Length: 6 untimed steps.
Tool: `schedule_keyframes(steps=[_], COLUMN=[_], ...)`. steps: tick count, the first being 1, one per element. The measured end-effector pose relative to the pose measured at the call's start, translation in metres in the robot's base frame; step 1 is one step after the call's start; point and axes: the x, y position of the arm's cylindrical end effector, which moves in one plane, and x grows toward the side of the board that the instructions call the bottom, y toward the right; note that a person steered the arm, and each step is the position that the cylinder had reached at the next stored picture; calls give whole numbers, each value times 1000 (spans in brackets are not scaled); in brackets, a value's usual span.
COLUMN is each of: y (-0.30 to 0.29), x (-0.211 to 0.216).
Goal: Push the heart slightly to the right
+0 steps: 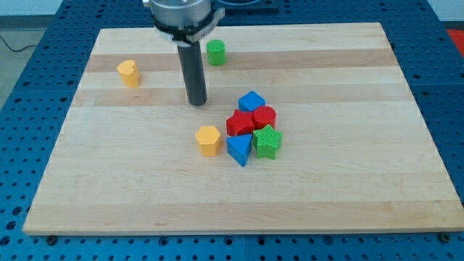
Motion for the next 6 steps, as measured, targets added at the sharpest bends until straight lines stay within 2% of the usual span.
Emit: schedule_keyframes(steps=[1,2,3,4,5,6], y=[-10,-71,-159,-193,-158,-131], x=[-49,-101,-107,-82,-38,-24])
